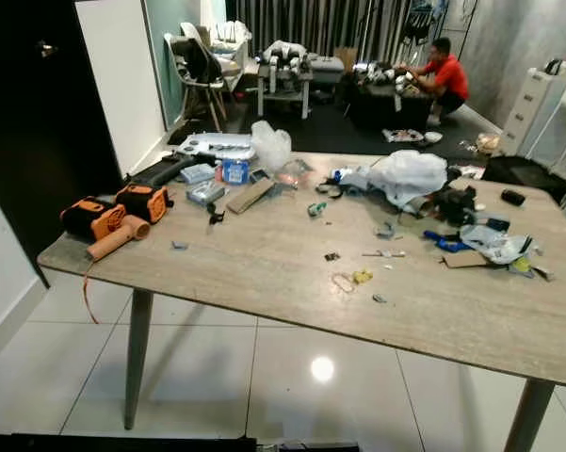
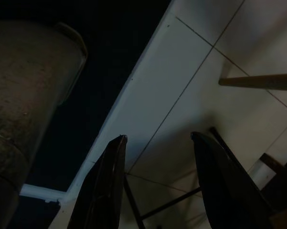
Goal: Picking trash to rubbish bin
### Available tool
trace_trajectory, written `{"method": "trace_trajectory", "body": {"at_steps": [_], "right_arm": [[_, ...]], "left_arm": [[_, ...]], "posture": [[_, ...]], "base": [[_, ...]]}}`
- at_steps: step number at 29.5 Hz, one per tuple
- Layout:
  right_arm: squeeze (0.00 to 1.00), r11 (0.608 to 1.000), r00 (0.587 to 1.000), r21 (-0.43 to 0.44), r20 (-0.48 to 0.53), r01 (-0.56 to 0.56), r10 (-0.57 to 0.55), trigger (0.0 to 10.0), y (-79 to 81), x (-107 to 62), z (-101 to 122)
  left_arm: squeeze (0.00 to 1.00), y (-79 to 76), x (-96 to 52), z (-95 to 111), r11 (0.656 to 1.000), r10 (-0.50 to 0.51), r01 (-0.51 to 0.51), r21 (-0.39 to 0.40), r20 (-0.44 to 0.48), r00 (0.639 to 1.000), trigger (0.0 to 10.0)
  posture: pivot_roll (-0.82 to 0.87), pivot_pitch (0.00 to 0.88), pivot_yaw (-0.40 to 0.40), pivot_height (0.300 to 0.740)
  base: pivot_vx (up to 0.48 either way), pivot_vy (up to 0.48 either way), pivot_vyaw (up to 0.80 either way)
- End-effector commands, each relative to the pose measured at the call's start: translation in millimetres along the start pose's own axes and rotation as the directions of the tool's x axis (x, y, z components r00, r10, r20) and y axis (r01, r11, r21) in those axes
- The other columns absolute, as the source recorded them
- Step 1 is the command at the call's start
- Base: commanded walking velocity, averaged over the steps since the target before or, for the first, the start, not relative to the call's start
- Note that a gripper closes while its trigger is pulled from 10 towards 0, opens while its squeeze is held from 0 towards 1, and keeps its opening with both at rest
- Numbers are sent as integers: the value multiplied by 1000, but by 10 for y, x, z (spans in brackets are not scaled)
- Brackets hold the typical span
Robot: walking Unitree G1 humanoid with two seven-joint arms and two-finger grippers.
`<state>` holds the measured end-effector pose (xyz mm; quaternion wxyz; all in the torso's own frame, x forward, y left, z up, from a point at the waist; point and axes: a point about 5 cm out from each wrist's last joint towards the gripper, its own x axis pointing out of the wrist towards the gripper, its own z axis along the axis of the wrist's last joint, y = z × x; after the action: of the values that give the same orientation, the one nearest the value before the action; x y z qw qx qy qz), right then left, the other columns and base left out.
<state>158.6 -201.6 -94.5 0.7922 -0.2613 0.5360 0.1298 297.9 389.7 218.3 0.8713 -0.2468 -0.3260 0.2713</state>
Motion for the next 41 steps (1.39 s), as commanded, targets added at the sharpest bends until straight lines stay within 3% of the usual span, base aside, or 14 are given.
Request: {"method": "trace_trajectory", "body": {"at_steps": [1, 2, 3, 5, 6, 7, 10, 11, 13, 14, 18, 25, 29, 41], "right_arm": [[0, 1000, 1000, 15, -10, -3, 3, 10000, 15, -1, -31], [0, 1000, 1000, 17, -10, -3, 3, 10000, 17, -1, -32], [0, 1000, 1000, 17, -10, -3, 3, 10000, 17, -1, -32], [0, 1000, 1000, 23, -11, -3, 4, 10000, 23, 0, -32], [0, 1000, 1000, 27, -11, -4, 4, 10000, 27, 0, -33], [0, 1000, 1000, 29, -11, -4, 5, 10000, 30, 0, -34], [0, 1000, 1000, 31, -12, -6, 6, 10000, 37, 0, -38], [0, 999, 1000, 32, -14, -7, 8, 10000, 45, -1, -50], [0, 999, 1000, 33, -16, -8, 9, 10000, 46, -2, -61], [0, 999, 1000, 33, -16, -8, 9, 10000, 46, -2, -61], [0, 1000, 1000, 28, -20, -9, 10, 10000, 41, -3, -76], [0, 1000, 1000, 22, -10, -9, 10, 10000, 27, 0, -31], [0, 1000, 1000, 19, -7, -13, 14, 10000, 36, 1, -20], [0, 1000, 1000, 14, -9, -24, 24, 10000, 70, 1, -27]], "left_arm": [[0, -232, 71, 96, 986, -165, 165, -4, 28, 986, 10000], [0, -469, 72, 107, 954, -295, 297, -37, 42, 954, 10000], [0, -469, 72, 107, 954, -295, 297, -37, 42, 954, 10000], [0, -913, -39, 79, 852, -514, 518, -80, 58, 856, 10000], [0, -1055, -97, 39, 810, -577, 580, -92, 53, 815, 10000], [0, -1123, -128, 13, 789, -606, 607, -96, 47, 794, 10000], [0, -1215, -185, -138, 771, -636, 636, -36, -17, 771, 10000], [0, -1323, -281, -225, 732, -681, 680, -37, -47, 731, 10000], [0, -1430, -372, -249, 697, -717, 713, -78, -39, 696, 10000], [0, -1430, -372, -249, 697, -717, 713, -78, -39, 696, 10000], [0, -1617, -566, -272, 620, -781, 769, -154, -33, 623, 10000], [0, -1690, -841, -527, 610, -790, 759, -227, -107, 604, 10000], [0, -1726, -935, -569, 595, -803, 765, -246, -125, 583, 10000], [0, -1771, -996, -575, 581, -813, 773, -254, -140, 565, 10000]], "posture": [[-16, 52, -2, 740], [-20, 52, 0, 740], [-20, 52, 0, 740], [-27, 50, 6, 740], [-29, 50, 9, 740], [-29, 50, 9, 740], [-29, 50, 9, 740], [-34, 54, 10, 740], [-33, 53, 10, 740], [-33, 53, 10, 740], [-27, 52, 2, 740], [-23, 52, 0, 740], [-16, 53, 0, 740], [-9, 53, 5, 740]], "base": [[0, 0, 0], [0, 0, 0], [0, 0, 0], [0, 0, 0], [0, 0, 0], [0, 0, 0], [0, 0, 0], [0, 0, 0], [0, 0, 0], [0, 0, 0], [0, 0, 0], [253, 0, 0], [317, 0, 0], [316, 0, 0]]}}
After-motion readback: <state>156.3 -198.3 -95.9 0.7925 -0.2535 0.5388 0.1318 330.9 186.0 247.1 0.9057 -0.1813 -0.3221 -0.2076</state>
